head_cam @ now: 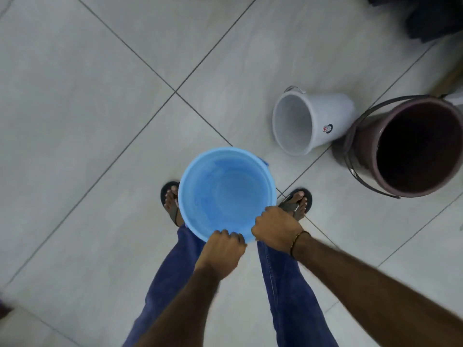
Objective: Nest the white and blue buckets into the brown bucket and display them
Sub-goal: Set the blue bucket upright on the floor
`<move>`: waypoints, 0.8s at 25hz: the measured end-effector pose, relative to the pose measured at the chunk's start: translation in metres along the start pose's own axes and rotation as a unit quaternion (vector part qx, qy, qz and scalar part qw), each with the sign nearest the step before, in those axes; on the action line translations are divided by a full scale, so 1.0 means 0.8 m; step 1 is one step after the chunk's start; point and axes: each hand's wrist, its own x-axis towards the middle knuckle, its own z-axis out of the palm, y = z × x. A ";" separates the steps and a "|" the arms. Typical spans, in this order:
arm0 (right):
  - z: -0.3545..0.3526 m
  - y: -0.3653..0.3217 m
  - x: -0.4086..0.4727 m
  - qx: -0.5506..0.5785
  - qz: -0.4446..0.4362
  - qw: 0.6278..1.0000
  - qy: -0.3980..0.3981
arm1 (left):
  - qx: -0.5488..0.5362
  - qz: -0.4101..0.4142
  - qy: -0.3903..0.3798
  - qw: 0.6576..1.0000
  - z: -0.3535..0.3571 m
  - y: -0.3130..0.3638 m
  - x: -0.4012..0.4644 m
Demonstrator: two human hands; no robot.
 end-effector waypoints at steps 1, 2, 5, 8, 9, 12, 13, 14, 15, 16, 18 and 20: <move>0.011 -0.013 -0.001 0.002 0.002 0.999 -0.032 | -0.018 -0.004 -0.028 0.999 0.013 0.016 0.000; 0.025 -0.024 0.003 0.008 0.010 0.998 -0.061 | -0.031 -0.010 -0.046 0.998 0.026 0.030 0.003; 0.065 -0.036 0.016 0.022 0.062 0.996 -0.055 | -0.024 -0.056 -0.082 0.995 0.046 0.048 0.018; 0.082 -0.041 0.026 0.032 0.053 0.997 -0.046 | -0.019 -0.103 -0.091 0.990 0.048 0.045 0.021; 0.077 -0.040 0.021 0.034 0.047 0.997 -0.040 | -0.027 -0.117 -0.078 0.990 0.043 0.043 0.020; 0.040 -0.016 -0.013 -0.010 0.003 1.000 -0.018 | -0.105 -0.172 -0.006 0.980 0.011 0.044 0.024; 0.026 0.004 -0.029 -0.023 -0.002 1.000 -0.006 | -0.144 -0.172 0.026 0.974 -0.007 0.051 0.031; 0.014 0.032 -0.045 -0.043 0.001 0.999 0.009 | -0.180 -0.171 0.072 0.966 -0.029 0.060 0.046; 0.006 0.062 -0.057 -0.059 0.006 0.998 0.033 | -0.217 -0.176 0.110 0.954 -0.056 0.069 0.063; -0.004 0.096 -0.068 -0.071 0.012 0.996 0.045 | -0.255 -0.181 0.148 0.938 -0.084 0.079 0.086; -0.018 0.167 -0.083 -0.097 0.039 0.993 0.060 | -0.349 -0.199 0.191 0.896 -0.131 0.100 0.144; -0.019 0.235 -0.081 -0.158 0.060 0.982 0.082 | -0.440 -0.231 0.196 0.846 -0.159 0.117 0.212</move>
